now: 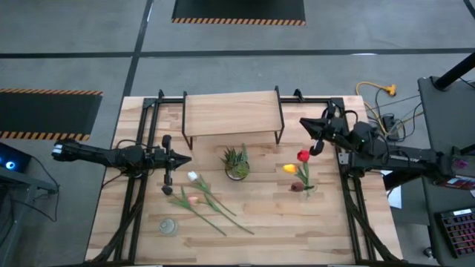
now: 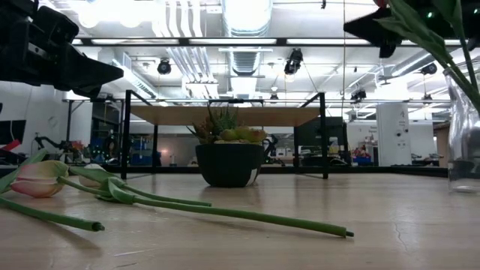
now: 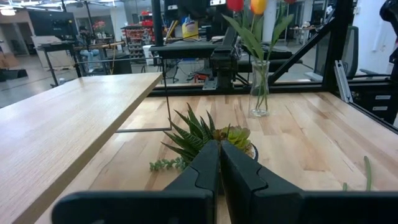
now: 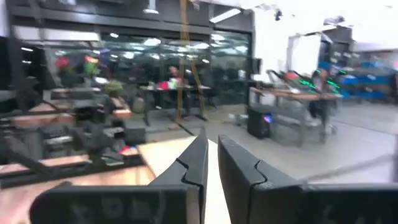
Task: Pick and place flowers into a vace then onto a shelf
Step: Put the white flower into the left transparent vase
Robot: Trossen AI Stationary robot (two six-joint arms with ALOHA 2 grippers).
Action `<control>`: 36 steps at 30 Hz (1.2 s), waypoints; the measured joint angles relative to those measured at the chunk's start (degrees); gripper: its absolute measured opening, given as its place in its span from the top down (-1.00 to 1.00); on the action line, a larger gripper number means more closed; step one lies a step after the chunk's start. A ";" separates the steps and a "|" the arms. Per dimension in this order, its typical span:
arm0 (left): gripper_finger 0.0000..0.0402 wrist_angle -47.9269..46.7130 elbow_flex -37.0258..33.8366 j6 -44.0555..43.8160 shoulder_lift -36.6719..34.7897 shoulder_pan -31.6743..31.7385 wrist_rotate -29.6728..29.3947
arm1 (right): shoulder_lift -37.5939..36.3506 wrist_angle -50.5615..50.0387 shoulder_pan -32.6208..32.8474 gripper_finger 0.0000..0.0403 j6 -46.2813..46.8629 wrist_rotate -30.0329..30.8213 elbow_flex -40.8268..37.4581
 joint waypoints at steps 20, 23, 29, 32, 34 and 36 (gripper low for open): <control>1.00 0.00 0.00 0.00 0.02 0.00 0.00 | 0.13 0.00 -1.49 0.86 3.01 5.24 -9.20; 1.00 0.00 0.00 0.00 0.00 0.00 -0.01 | 0.15 -0.10 -1.49 0.86 3.65 -0.77 -10.72; 1.00 0.00 0.00 -0.02 0.01 0.00 0.01 | 0.11 1.10 -1.46 0.86 3.22 -10.93 -12.47; 1.00 0.00 0.00 -0.02 0.01 0.00 0.00 | 0.03 4.84 -1.45 0.86 3.50 -14.76 -14.66; 1.00 -0.01 0.00 -0.02 0.01 -0.01 -0.01 | -0.57 4.98 -1.45 0.86 4.41 -16.43 -15.81; 1.00 0.00 0.00 -0.02 0.02 0.00 0.00 | -0.72 3.66 -1.45 0.86 6.24 -16.56 -16.04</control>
